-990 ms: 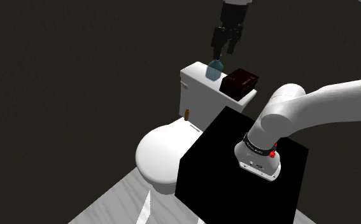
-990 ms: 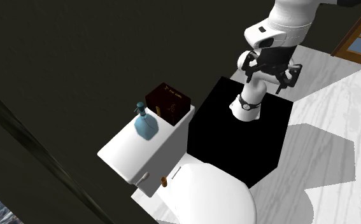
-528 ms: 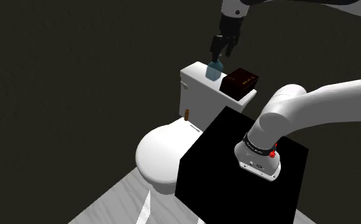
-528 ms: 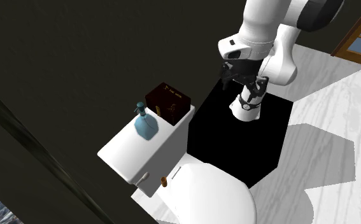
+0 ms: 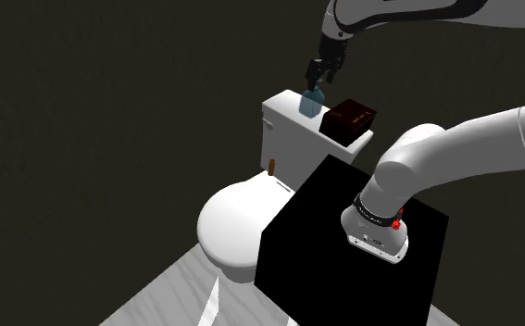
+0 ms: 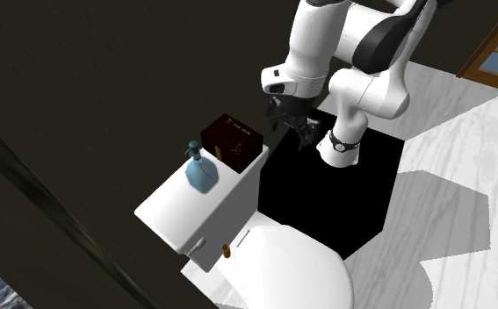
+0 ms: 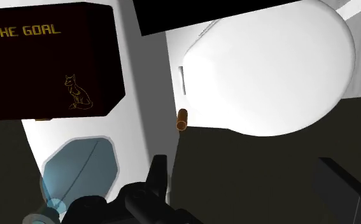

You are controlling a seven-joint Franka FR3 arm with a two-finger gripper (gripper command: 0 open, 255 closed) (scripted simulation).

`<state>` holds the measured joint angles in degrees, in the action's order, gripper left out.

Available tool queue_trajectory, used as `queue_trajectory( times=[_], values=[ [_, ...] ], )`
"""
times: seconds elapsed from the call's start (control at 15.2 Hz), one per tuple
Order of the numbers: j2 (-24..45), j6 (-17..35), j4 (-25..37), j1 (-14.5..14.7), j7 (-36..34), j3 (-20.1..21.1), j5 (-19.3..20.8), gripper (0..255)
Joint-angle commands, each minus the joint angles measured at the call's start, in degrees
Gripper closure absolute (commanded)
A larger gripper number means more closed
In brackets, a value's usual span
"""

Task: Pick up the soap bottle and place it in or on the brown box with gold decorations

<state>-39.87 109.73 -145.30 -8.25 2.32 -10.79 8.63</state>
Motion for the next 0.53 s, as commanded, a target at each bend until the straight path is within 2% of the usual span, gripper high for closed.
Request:
queue_trajectory(
  times=[0.0,0.46],
  values=[
    [2.72,4.33,-0.03,-0.93,0.98,-1.65,1.42,0],
    [12.75,18.19,1.36,-3.57,4.32,-7.55,4.67,0]
  ],
)
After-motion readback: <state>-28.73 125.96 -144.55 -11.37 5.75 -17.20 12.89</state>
